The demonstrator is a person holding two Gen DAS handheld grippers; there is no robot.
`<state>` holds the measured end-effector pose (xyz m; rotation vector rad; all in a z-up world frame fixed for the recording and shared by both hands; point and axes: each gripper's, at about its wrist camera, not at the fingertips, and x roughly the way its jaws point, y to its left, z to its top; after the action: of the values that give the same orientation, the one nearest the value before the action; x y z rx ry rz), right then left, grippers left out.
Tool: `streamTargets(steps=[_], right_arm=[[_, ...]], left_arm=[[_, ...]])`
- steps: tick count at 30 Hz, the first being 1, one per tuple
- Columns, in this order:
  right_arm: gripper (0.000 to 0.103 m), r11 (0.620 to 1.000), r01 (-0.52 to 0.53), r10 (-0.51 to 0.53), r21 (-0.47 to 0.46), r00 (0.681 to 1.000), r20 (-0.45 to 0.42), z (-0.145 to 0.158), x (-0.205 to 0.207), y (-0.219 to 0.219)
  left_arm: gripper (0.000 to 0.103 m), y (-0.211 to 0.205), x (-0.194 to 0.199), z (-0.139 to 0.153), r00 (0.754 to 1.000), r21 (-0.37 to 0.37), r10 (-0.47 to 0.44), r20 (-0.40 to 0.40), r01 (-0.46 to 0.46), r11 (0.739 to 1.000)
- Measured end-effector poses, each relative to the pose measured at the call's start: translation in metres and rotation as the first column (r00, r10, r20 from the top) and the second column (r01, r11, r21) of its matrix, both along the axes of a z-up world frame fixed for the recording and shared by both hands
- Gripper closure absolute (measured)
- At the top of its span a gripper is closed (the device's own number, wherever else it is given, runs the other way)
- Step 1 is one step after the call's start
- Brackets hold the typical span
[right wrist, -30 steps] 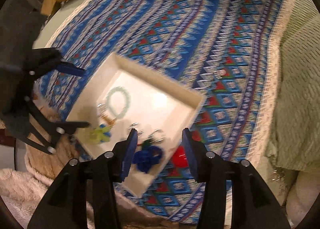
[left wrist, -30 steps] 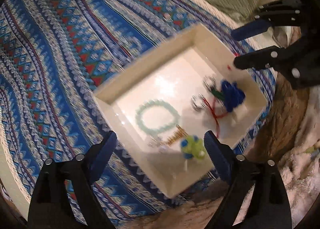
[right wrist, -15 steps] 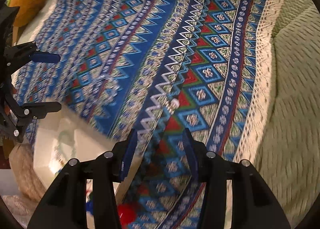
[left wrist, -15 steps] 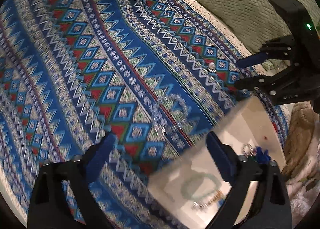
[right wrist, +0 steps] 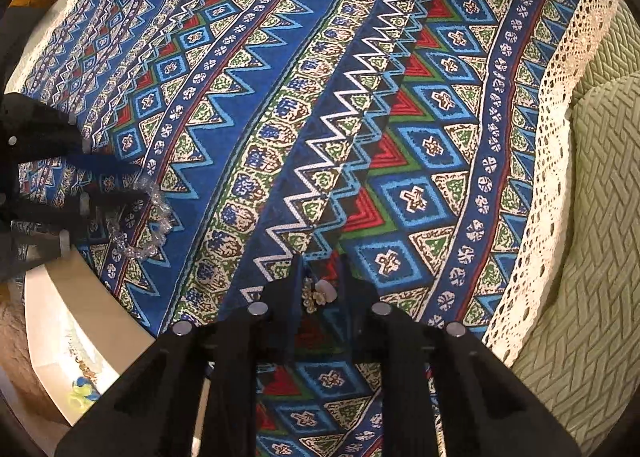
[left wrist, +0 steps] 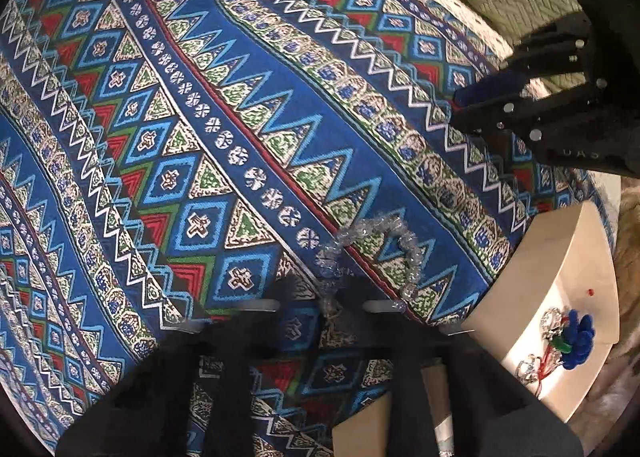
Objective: Organize jewelry
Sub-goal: 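Grasp the clear crystal bracelet with left tool while right tool grasps a white pearl earring, then release both items into the white tray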
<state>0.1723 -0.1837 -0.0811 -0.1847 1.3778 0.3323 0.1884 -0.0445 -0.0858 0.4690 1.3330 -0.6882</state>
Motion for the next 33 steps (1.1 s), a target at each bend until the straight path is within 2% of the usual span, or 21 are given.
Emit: streamTargets(steps=[4, 9, 14, 21, 25, 29, 33], right_arm=[[0.085, 1.000, -0.006, 0.006, -0.001, 1.000, 0.007, 0.001, 0.002, -0.001], [0.085, 1.000, 0.002, -0.003, 0.023, 1.000, 0.013, 0.010, 0.007, -0.003], [0.085, 0.999, -0.004, 0.003, 0.051, 1.000, 0.028, 0.041, 0.005, -0.016], [0.085, 0.989, -0.095, 0.087, 0.115, 0.994, 0.069, 0.098, -0.051, -0.008], [0.085, 0.982, -0.161, 0.150, 0.099, 0.982, 0.113, 0.122, -0.099, 0.014], [0.085, 0.977, -0.185, 0.174, 0.106, 0.979, 0.102, 0.114, -0.135, 0.041], [0.085, 0.975, -0.186, 0.179, 0.123, 0.982, 0.067, 0.099, -0.161, 0.054]], left_arm=[[0.094, -0.006, -0.008, -0.001, 0.999, 0.015, -0.018, 0.033, 0.017, 1.000], [0.094, -0.002, -0.009, 0.007, 1.000, -0.013, 0.007, 0.019, -0.006, 1.000], [0.094, 0.011, -0.010, 0.033, 1.000, -0.047, 0.017, 0.007, -0.017, 0.999], [0.094, 0.021, -0.066, 0.093, 0.999, -0.081, 0.010, 0.033, -0.007, 0.997], [0.094, 0.027, -0.107, 0.117, 0.999, -0.086, -0.004, 0.040, 0.007, 0.996], [0.093, 0.029, -0.142, 0.123, 0.999, -0.103, 0.004, 0.034, -0.001, 0.995], [0.093, 0.027, -0.173, 0.115, 1.000, -0.094, 0.010, 0.010, -0.009, 0.996]])
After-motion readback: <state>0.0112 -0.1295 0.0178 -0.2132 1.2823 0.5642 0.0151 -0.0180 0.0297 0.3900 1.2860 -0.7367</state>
